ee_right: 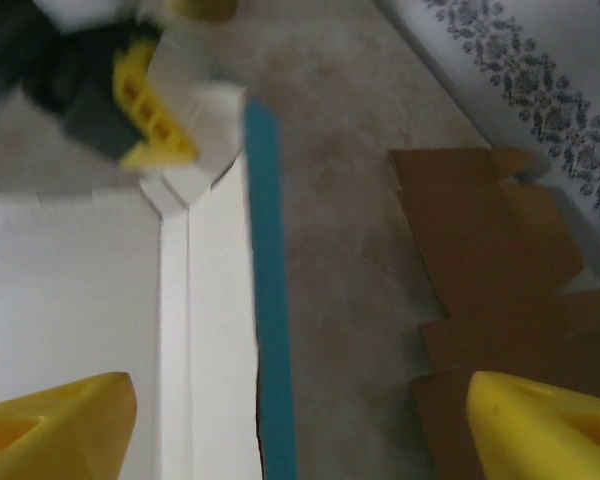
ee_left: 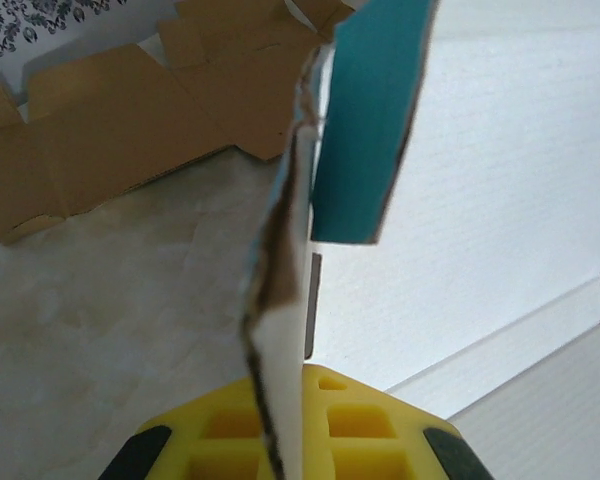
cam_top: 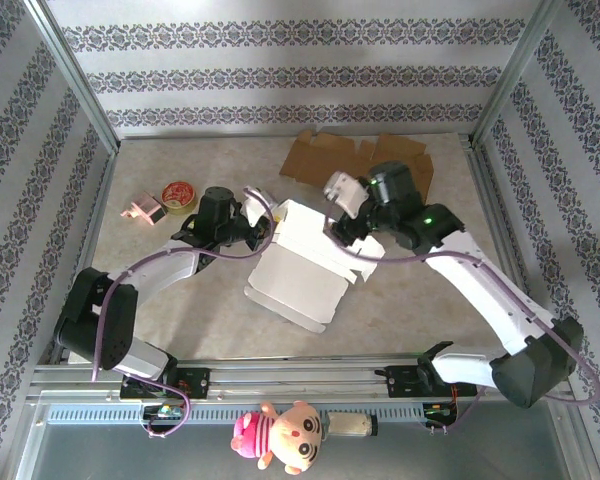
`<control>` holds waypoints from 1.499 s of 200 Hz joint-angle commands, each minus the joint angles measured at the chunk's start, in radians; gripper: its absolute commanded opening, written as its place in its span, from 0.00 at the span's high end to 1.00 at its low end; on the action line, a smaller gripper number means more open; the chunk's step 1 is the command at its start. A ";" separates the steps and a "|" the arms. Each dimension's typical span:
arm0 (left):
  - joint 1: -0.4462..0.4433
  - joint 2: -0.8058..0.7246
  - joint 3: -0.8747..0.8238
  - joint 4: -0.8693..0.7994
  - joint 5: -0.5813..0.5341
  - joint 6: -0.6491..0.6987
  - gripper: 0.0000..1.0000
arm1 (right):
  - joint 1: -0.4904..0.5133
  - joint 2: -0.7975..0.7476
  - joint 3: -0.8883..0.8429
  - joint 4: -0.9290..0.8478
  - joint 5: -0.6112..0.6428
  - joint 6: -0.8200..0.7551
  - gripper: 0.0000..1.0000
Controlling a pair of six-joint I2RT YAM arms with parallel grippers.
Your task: Fold the paper box
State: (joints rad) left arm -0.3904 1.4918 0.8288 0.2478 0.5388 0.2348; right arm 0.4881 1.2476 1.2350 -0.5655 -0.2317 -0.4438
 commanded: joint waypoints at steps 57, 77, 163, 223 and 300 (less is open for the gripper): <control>0.008 0.072 -0.061 0.280 0.090 0.067 1.00 | -0.352 0.177 0.043 0.017 -0.659 0.602 0.09; 0.008 0.089 -0.040 0.243 0.101 0.075 1.00 | -0.353 0.218 0.012 0.011 -0.676 0.595 0.10; 0.004 0.124 -0.007 0.209 0.074 0.047 1.00 | -0.278 0.295 -0.118 0.087 -0.653 0.617 0.27; -0.005 0.167 -0.028 0.304 0.032 0.014 0.93 | -0.208 0.320 -0.129 0.092 -0.587 0.592 0.43; -0.018 0.175 -0.066 0.369 -0.077 -0.021 0.50 | -0.074 0.245 -0.141 0.080 -0.264 0.459 0.68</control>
State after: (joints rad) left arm -0.3985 1.6787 0.7933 0.5373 0.5056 0.2253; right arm 0.3779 1.5455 1.1030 -0.4824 -0.6338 0.0952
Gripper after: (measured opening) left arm 0.441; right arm 0.340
